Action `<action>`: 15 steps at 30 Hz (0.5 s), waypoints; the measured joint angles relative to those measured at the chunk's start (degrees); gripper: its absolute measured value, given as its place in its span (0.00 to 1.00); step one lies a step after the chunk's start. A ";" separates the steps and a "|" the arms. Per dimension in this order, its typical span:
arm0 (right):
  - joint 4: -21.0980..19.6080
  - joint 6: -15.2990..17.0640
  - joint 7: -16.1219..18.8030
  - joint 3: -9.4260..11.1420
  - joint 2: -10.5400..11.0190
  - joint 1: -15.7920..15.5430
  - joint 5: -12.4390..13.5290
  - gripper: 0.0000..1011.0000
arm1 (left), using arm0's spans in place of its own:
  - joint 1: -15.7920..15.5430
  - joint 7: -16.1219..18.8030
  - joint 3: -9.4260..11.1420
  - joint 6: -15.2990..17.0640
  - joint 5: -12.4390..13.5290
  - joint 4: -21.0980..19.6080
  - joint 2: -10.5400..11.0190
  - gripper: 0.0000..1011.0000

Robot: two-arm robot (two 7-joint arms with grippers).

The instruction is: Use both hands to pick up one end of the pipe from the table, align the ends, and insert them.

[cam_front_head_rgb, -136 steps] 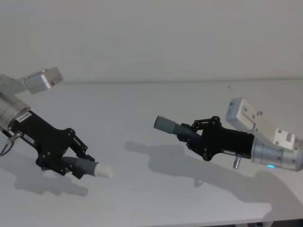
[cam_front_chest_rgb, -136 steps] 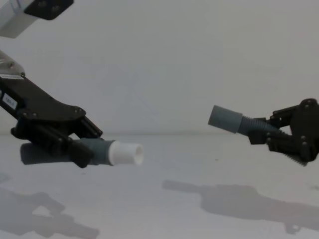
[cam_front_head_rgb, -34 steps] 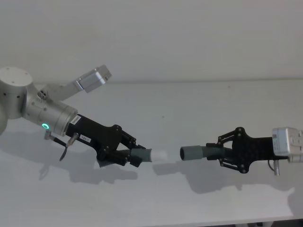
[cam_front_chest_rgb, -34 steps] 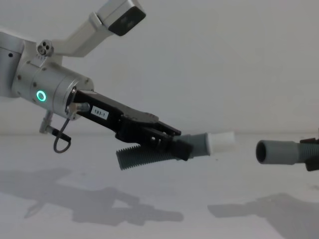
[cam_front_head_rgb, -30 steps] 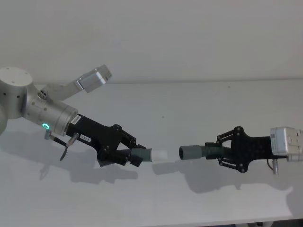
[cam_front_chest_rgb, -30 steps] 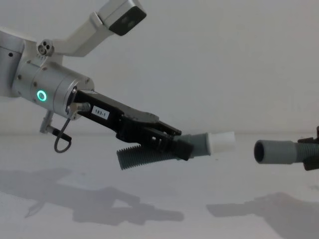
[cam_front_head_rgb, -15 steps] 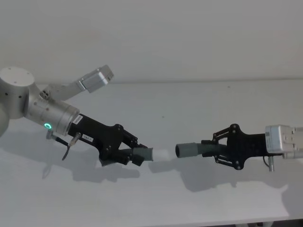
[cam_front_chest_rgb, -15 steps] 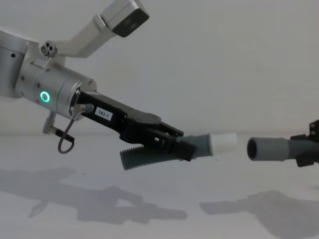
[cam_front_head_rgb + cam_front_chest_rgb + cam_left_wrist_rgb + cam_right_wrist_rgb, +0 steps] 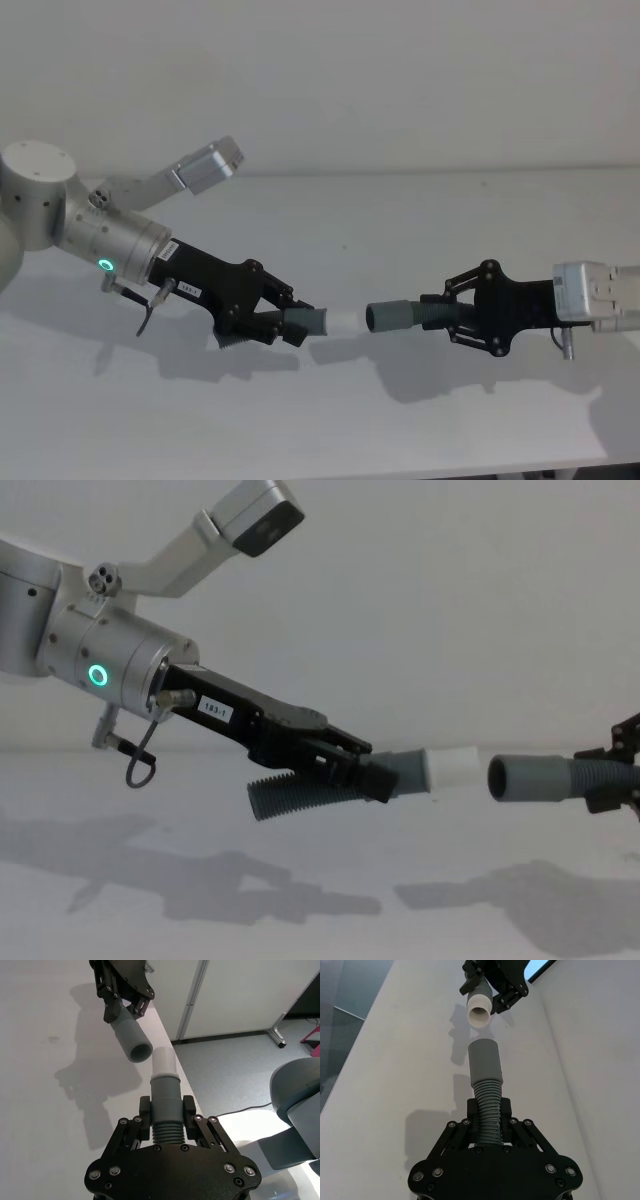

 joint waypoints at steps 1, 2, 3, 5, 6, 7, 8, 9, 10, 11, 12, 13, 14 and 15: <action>0.05 -0.01 0.04 -0.10 -0.03 0.08 0.02 0.22 | -0.02 0.13 0.05 -0.05 -0.04 0.06 -0.02 0.35; 0.07 -0.01 0.08 -0.17 -0.06 0.13 0.03 0.22 | -0.03 0.20 0.07 -0.08 -0.06 0.07 -0.02 0.35; 0.10 -0.01 0.10 -0.23 -0.07 0.18 0.05 0.22 | -0.04 0.25 0.11 -0.09 -0.07 0.09 -0.04 0.35; 0.19 -0.03 0.19 -0.35 -0.11 0.30 0.10 0.22 | -0.07 0.35 0.16 -0.12 -0.12 0.10 -0.04 0.35; 0.21 -0.04 0.24 -0.39 -0.12 0.34 0.14 0.22 | -0.09 0.46 0.20 -0.15 -0.16 0.11 -0.04 0.35; 0.25 -0.04 0.33 -0.46 -0.14 0.39 0.19 0.22 | -0.11 0.55 0.24 -0.17 -0.20 0.13 -0.06 0.35; 0.25 -0.04 0.33 -0.46 -0.14 0.39 0.19 0.22 | -0.12 0.59 0.28 -0.18 -0.22 0.15 -0.06 0.35; 0.28 -0.06 0.38 -0.51 -0.15 0.43 0.23 0.22 | -0.13 0.63 0.30 -0.19 -0.24 0.16 -0.06 0.35; 0.31 -0.06 0.41 -0.53 -0.16 0.48 0.25 0.22 | -0.14 0.67 0.32 -0.20 -0.25 0.18 -0.08 0.35; 0.35 -0.07 0.44 -0.58 -0.17 0.54 0.27 0.22 | -0.16 0.72 0.36 -0.23 -0.27 0.24 -0.12 0.35; 0.36 -0.07 0.46 -0.61 -0.17 0.56 0.29 0.22 | -0.16 0.73 0.38 -0.25 -0.29 0.30 -0.15 0.35; 0.37 -0.07 0.47 -0.64 -0.18 0.56 0.30 0.22 | -0.17 0.75 0.39 -0.27 -0.29 0.33 -0.16 0.35; 0.40 -0.08 0.49 -0.68 -0.18 0.60 0.33 0.22 | -0.18 0.79 0.42 -0.31 -0.32 0.45 -0.23 0.35; 0.41 -0.08 0.50 -0.70 -0.19 0.62 0.34 0.22 | -0.19 0.80 0.43 -0.33 -0.33 0.53 -0.28 0.35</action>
